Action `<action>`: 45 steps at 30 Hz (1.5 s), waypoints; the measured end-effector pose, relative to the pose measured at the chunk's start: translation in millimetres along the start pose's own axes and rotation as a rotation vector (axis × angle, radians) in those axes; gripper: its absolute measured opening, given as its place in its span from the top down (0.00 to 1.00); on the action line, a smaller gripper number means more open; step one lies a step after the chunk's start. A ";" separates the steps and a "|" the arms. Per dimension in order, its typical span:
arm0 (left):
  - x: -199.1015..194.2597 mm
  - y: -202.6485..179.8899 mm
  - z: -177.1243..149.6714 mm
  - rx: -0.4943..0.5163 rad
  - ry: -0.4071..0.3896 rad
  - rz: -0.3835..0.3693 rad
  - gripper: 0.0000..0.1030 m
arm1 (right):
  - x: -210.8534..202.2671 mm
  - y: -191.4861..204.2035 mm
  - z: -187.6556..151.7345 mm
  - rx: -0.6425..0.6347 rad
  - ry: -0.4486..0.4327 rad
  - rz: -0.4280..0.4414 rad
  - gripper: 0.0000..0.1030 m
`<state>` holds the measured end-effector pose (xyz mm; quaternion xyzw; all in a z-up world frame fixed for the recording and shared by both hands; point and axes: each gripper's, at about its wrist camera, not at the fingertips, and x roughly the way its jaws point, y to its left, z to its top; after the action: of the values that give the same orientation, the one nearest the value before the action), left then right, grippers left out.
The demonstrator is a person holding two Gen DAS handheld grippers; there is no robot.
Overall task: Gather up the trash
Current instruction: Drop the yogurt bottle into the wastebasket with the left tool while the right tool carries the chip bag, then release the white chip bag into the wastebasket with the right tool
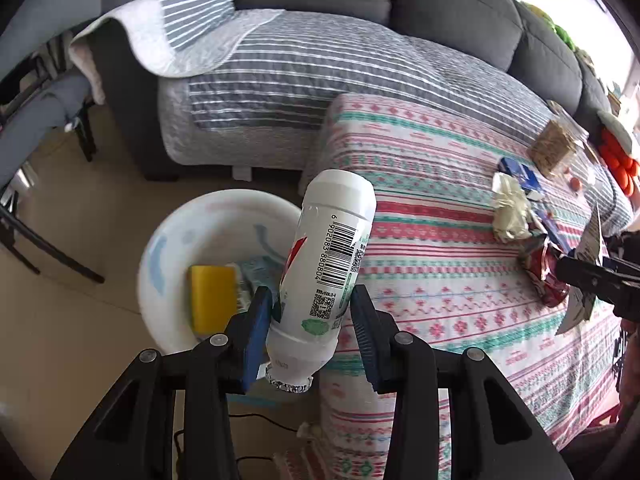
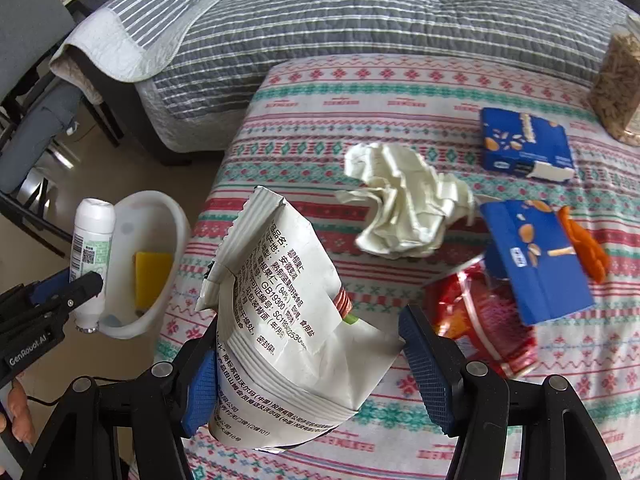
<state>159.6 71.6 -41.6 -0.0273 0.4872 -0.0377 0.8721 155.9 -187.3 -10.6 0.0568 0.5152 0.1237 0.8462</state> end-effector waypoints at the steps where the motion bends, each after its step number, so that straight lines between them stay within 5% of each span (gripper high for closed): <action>1: 0.4 5.7 0.1 -0.010 0.000 0.007 0.58 | 2.7 3.8 0.0 -0.004 0.001 0.004 0.32; 7: 4.0 30.7 1.7 -0.057 -0.008 0.094 0.56 | 14.3 21.0 0.3 -0.023 0.007 0.020 0.32; 11: 4.1 46.3 -0.3 -0.098 0.007 0.111 0.36 | 20.6 31.3 1.0 -0.038 0.013 0.027 0.32; 19: -11.0 73.0 -14.4 -0.113 0.001 0.190 0.14 | 33.8 59.8 4.8 -0.072 0.015 0.061 0.32; 41: -28.6 135.8 -51.4 -0.129 0.024 0.246 0.09 | 104.1 152.7 25.1 -0.095 -0.015 0.149 0.29; 45: -29.9 141.7 -53.2 -0.139 0.026 0.242 0.09 | 109.8 161.4 28.7 -0.077 -0.035 0.191 0.15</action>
<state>104.2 214.9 -56.1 -0.0284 0.4996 0.1011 0.8599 205.0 -1.5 -55.4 0.0751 0.4873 0.2224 0.8411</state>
